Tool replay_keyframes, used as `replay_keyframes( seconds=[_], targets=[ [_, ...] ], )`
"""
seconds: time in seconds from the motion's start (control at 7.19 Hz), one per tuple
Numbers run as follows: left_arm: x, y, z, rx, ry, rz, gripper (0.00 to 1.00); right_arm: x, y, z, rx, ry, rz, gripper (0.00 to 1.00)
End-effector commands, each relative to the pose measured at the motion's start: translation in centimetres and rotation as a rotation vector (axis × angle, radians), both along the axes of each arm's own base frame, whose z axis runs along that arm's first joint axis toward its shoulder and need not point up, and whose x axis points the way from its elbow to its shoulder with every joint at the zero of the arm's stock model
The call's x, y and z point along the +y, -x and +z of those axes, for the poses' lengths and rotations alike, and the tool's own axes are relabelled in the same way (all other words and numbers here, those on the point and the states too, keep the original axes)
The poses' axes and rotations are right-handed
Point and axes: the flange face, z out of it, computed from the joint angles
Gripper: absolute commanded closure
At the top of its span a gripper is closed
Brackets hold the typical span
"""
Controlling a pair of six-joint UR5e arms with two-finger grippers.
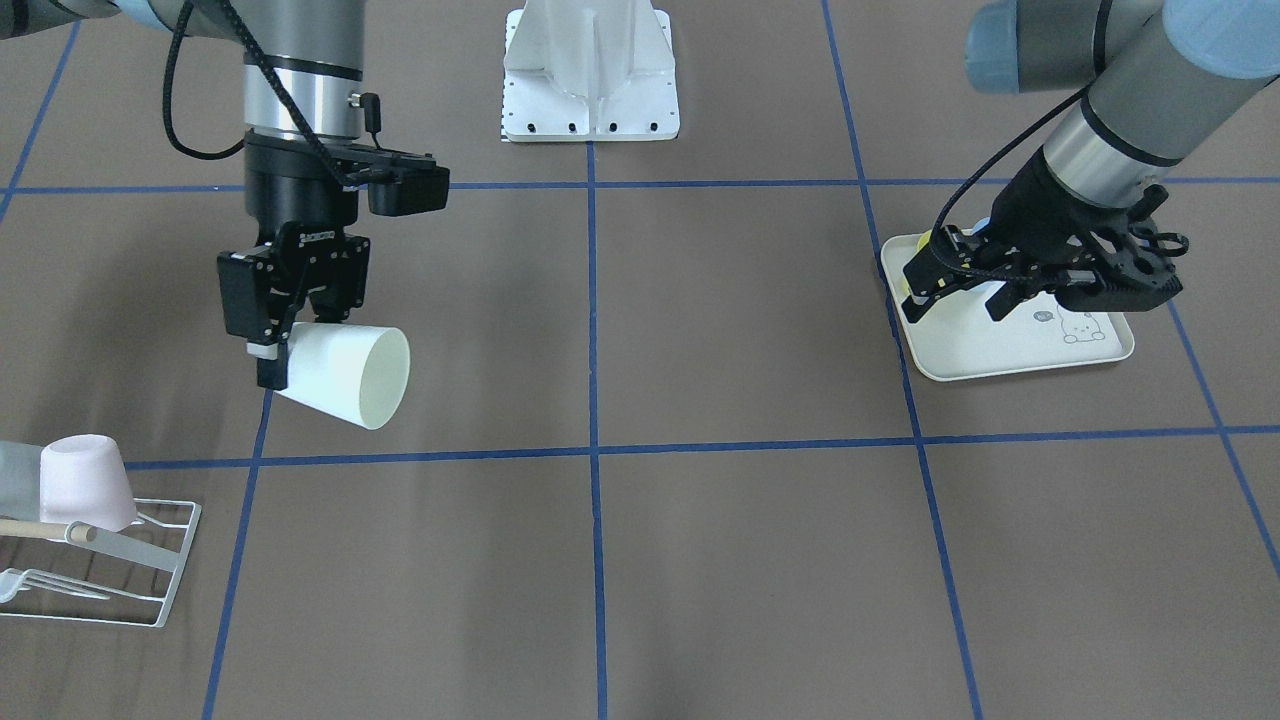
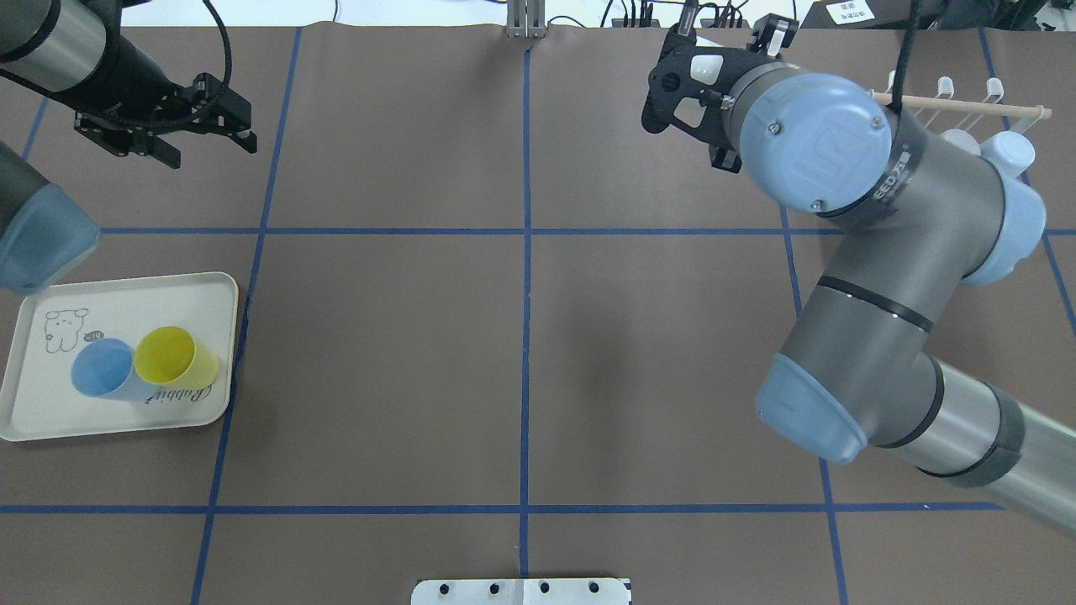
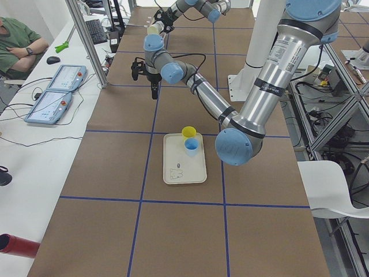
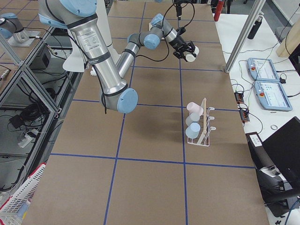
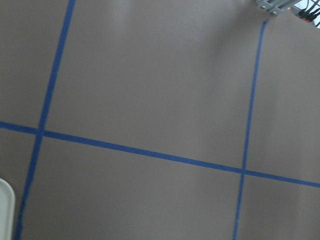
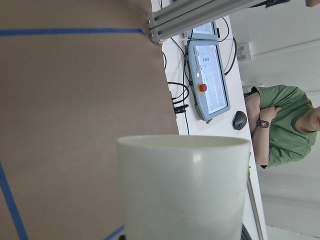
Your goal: Transfer IKEA cup to right arm and place on rack
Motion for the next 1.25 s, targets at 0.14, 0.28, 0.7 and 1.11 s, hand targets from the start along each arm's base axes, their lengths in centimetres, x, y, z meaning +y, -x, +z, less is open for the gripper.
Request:
replay_keyframes(
  seconds=[0.14,0.28,0.7,1.11],
  targets=[
    [0.2,-0.2,0.9,-0.019,-0.010,0.026,0.00,-4.8,-10.6,6.5,0.440,0.004,-0.128,1.00],
    [0.2,-0.2,1.0,-0.018,-0.010,0.028,0.00,-5.3,-12.6,8.6,0.532,0.018,-0.175,1.00],
    [0.0,-0.3,1.3,-0.021,-0.004,0.028,0.00,-9.3,-15.5,14.9,0.801,0.002,-0.267,0.99],
    [0.2,-0.4,1.2,-0.018,-0.004,0.028,0.00,-14.4,-18.2,23.3,0.995,-0.087,-0.378,0.99]
  ],
)
